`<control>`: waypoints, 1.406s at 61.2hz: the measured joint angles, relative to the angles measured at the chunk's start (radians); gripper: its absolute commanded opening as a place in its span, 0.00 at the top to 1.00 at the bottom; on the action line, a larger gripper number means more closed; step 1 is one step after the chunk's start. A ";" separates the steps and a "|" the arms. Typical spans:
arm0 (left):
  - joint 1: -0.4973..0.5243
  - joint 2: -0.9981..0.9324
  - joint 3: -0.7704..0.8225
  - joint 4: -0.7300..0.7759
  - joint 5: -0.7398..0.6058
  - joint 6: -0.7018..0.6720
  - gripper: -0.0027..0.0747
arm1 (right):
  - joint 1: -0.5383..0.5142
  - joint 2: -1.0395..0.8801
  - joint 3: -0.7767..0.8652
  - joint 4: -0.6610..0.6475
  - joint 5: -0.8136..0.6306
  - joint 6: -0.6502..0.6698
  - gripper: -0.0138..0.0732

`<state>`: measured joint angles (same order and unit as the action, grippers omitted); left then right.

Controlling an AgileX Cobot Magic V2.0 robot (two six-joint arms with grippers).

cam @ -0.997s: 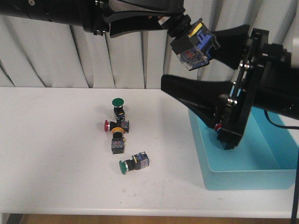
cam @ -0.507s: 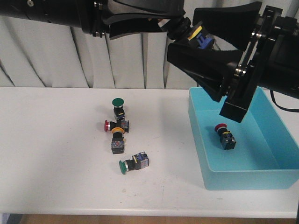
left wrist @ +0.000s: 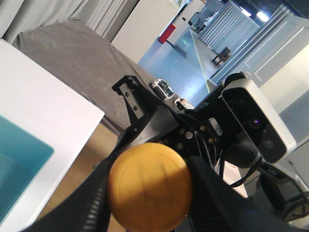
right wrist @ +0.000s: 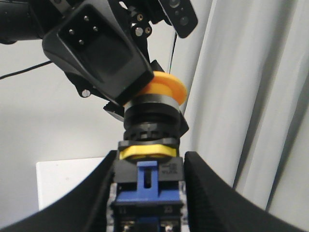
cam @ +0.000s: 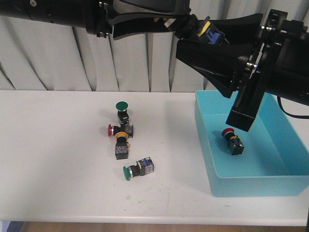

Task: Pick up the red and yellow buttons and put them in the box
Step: 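Grasp the yellow button's body with the right gripper, then release with the left gripper and move the button over the box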

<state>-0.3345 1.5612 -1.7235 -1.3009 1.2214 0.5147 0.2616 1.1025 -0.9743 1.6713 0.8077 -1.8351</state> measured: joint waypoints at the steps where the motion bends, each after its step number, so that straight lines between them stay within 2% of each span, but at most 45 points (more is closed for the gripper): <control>1: 0.000 0.000 0.000 0.003 0.000 0.000 0.89 | 0.000 0.000 0.000 -0.001 0.000 0.000 0.85; 11: -0.001 -0.002 -0.003 0.037 0.000 -0.001 0.69 | 0.000 0.002 0.000 -0.018 -0.002 0.000 0.85; 20: -0.003 -0.005 -0.009 0.049 -0.004 -0.001 0.45 | 0.000 0.002 0.000 -0.018 -0.002 0.000 0.85; 28: -0.003 -0.005 -0.009 0.090 -0.026 0.002 0.32 | 0.000 0.002 0.000 -0.008 -0.005 0.003 0.85; 41: -0.003 -0.005 -0.009 0.139 -0.027 0.003 0.31 | 0.000 -0.006 0.000 0.002 -0.044 0.003 0.85; 51: -0.003 -0.005 -0.009 0.168 -0.027 0.003 0.31 | 0.000 -0.046 0.000 0.009 -0.157 -0.003 0.85; 62: -0.003 -0.005 -0.009 0.190 -0.027 0.003 0.31 | 0.000 -0.093 0.000 0.034 -0.467 -0.018 0.85; 74: -0.003 -0.005 -0.009 0.352 -0.024 0.003 0.32 | 0.000 -0.029 0.017 0.064 -0.823 -0.029 0.84; 86: -0.003 -0.005 -0.009 0.534 0.004 -0.009 0.32 | -0.012 0.154 0.081 0.078 -0.940 -0.047 0.84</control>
<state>-0.3379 1.5562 -1.7321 -0.7666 1.2258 0.5054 0.2494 1.2570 -0.8929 1.7490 -0.1320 -1.8821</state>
